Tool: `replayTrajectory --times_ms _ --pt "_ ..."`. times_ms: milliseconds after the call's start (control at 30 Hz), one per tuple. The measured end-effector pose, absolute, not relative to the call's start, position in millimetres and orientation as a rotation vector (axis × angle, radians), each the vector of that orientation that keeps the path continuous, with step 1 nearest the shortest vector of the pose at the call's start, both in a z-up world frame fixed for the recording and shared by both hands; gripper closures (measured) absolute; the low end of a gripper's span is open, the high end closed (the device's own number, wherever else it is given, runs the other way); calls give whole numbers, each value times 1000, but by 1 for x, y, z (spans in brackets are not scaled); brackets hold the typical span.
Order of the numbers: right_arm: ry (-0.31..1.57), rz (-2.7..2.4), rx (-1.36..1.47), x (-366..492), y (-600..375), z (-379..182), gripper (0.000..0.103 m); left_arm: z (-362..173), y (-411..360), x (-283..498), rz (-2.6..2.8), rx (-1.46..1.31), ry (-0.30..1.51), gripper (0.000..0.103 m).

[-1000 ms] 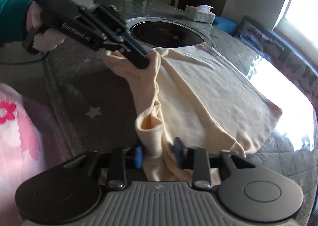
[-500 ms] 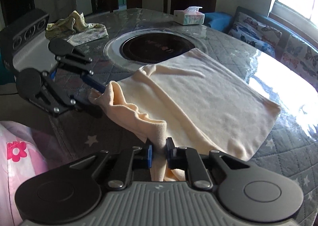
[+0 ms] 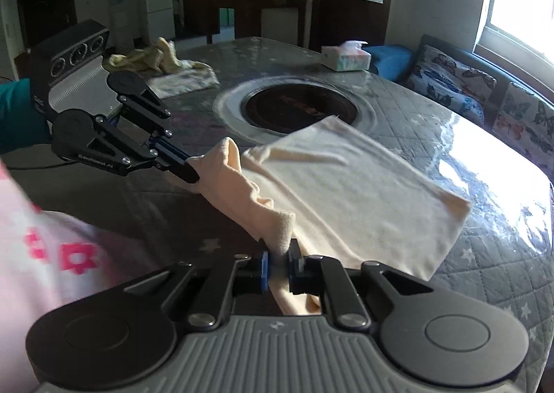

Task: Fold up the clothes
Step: 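Lift the hem with both grippers and fold it toward the collar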

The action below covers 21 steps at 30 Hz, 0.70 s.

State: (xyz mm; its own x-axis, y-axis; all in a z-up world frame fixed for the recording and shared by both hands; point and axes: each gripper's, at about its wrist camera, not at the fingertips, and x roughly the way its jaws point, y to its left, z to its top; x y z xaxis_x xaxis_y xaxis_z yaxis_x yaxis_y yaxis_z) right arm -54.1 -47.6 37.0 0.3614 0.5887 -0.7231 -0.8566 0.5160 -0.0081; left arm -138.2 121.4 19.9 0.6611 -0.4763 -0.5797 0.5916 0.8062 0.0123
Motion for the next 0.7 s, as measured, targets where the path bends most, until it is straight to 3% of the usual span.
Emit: replayTrajectory --times_ms 233,700 --pt "725 985 -440 -64 -49 72 94 50 122 -146 -590 175 544 98" --pt "774 913 -434 73 -24 49 94 31 136 6 -502 126 659 98"
